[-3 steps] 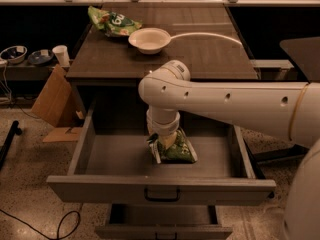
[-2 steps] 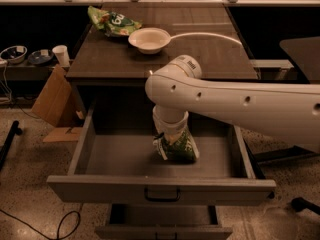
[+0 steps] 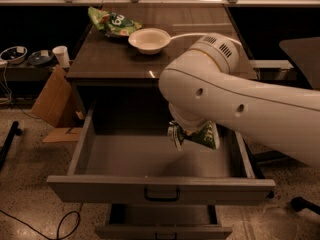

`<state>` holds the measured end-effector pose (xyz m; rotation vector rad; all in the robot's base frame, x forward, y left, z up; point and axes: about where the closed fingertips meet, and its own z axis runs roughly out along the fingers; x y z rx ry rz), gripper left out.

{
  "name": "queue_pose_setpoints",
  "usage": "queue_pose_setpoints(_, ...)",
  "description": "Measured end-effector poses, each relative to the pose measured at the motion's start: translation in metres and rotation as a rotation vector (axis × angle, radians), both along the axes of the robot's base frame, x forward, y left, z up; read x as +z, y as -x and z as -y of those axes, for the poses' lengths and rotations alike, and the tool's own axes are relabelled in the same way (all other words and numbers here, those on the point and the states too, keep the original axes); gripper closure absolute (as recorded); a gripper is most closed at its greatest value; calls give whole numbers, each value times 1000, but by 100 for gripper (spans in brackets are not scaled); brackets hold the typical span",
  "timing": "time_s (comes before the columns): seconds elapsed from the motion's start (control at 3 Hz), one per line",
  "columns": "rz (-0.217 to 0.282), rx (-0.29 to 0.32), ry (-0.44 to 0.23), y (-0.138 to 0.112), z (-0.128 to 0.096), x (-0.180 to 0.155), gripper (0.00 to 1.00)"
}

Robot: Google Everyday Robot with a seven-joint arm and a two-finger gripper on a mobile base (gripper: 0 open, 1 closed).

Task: Pick green jalapeno chip bag from top drawer and place on counter

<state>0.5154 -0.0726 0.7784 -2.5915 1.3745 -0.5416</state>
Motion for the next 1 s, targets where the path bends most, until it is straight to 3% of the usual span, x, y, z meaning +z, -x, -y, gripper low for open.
queue_pose_setpoints(0.33,103,-52,27,18,17,53,100)
queue_pose_setpoints(0.67,168,-111,16,14,23,89,100)
queue_pose_setpoints(1.0,240,-131,-5,-13,0,143,100)
